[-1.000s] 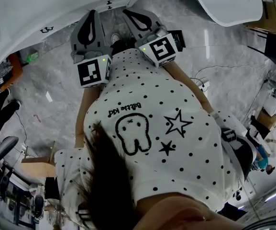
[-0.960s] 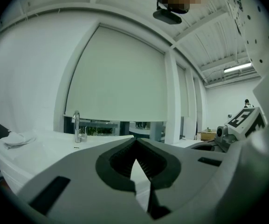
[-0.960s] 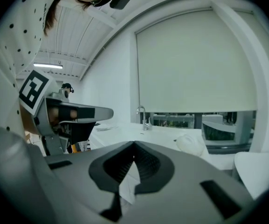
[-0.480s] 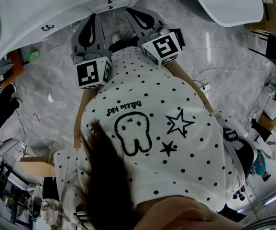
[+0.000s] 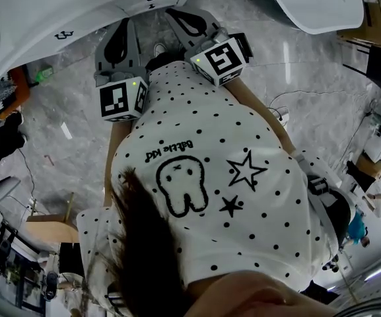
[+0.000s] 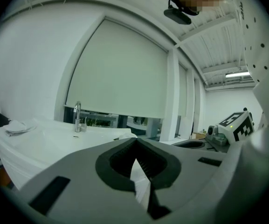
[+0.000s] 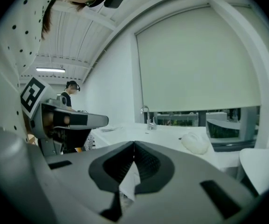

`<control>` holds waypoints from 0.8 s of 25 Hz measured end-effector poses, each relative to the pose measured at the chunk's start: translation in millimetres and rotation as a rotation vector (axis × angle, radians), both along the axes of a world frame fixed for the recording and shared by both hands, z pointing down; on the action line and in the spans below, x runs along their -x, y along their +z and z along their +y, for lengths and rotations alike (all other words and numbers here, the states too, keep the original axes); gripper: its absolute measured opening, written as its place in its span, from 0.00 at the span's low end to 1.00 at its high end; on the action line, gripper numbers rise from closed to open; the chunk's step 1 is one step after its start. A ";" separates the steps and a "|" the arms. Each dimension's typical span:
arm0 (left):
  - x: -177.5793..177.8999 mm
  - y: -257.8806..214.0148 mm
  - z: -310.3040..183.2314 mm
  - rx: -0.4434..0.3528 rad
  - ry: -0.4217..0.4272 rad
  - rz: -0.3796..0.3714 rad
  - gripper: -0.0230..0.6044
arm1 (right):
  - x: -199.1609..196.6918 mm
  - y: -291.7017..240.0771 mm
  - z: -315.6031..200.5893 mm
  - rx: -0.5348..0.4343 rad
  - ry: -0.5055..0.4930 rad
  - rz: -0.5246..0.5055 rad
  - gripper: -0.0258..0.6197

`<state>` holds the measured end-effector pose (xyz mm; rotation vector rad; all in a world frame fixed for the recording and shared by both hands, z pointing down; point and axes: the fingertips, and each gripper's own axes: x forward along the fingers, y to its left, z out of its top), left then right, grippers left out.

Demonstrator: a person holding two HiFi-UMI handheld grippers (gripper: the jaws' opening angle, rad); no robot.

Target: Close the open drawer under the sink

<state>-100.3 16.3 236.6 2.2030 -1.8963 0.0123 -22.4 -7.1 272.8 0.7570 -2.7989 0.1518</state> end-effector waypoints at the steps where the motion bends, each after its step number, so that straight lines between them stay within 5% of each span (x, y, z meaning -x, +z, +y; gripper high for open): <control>1: 0.4 -0.9 0.0 -0.001 -0.003 -0.004 0.04 | 1.1 0.3 0.2 0.001 -0.005 0.002 0.06; 9: 4.2 0.2 -1.3 -0.002 -0.018 0.014 0.04 | 4.3 2.5 0.7 0.003 -0.031 0.014 0.06; 20: -14.7 -2.2 -10.9 0.004 0.086 -0.006 0.04 | 5.4 0.3 -3.8 0.004 -0.027 0.023 0.06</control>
